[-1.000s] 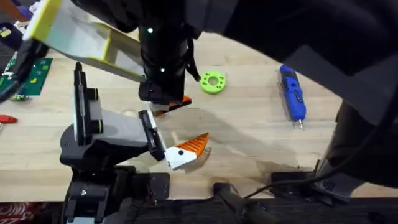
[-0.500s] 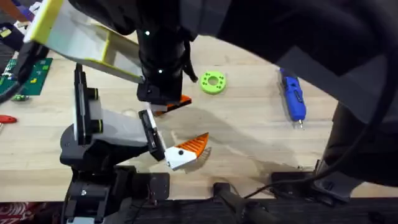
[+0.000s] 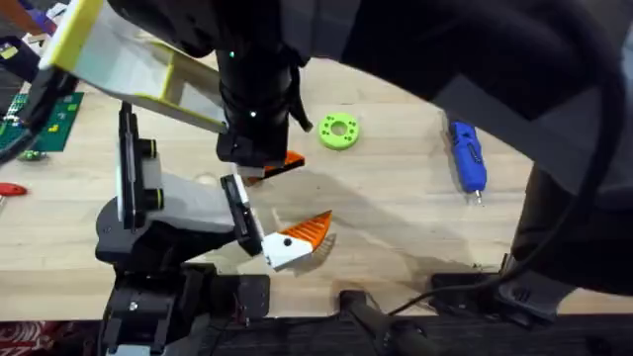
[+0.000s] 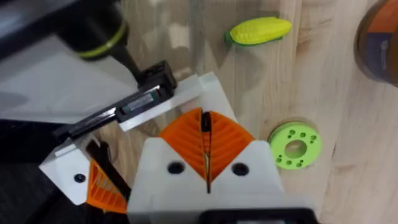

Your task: Pick up the gripper from the table and insert it into the empty holder that is missing its gripper. Then pick up a screw, insert it into the mounting hole, and use the screwdriver to tighten it. Finally, clean up the table by picking up the vegetable and placing it into the bucket.

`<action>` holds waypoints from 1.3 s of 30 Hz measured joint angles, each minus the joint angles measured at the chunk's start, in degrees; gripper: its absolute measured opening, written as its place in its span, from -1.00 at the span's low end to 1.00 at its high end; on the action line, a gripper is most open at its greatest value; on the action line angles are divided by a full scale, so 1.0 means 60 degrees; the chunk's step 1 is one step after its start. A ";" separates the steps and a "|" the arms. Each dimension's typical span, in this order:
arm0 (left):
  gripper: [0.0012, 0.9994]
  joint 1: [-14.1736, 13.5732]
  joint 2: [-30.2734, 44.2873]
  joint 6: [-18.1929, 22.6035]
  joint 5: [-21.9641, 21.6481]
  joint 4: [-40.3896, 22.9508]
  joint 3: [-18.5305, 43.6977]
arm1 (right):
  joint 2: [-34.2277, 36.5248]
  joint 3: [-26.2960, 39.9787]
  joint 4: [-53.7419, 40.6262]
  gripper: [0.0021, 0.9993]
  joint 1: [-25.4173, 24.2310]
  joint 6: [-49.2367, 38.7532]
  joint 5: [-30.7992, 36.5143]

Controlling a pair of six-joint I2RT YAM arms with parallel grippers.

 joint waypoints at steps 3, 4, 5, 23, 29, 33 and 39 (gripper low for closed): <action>0.98 0.0000 0.0000 0.0000 0.0000 0.0000 0.0000 | 0.0000 0.0000 0.0039 -0.98 0.0000 0.0003 0.0000; 0.98 0.0000 0.0000 0.0000 0.0000 0.0000 0.0000 | 0.0000 0.0000 0.0053 -0.98 0.0000 0.0000 -0.0013; 0.98 0.0000 0.0000 0.0000 0.0000 0.0000 0.0000 | 0.0000 0.0000 0.0064 -0.98 0.0000 0.0000 -0.0021; 0.98 0.0000 0.0000 0.0000 0.0000 0.0000 0.0000 | 0.0000 0.0000 0.0073 -0.98 0.0000 -0.0040 -0.0029; 0.98 0.0000 0.0000 -0.0001 0.0000 0.0000 0.0000 | 0.0000 0.0000 0.0085 -0.86 0.0000 -0.0072 -0.0029; 0.98 0.0000 0.0000 0.0004 0.0011 0.0000 0.0000 | 0.0000 0.0000 0.0131 -0.20 0.0000 -0.0070 -0.0058; 0.98 0.0000 0.0000 0.0007 0.0011 0.0000 0.0000 | 0.0000 0.0040 0.0022 0.99 -0.0131 -0.0175 0.0084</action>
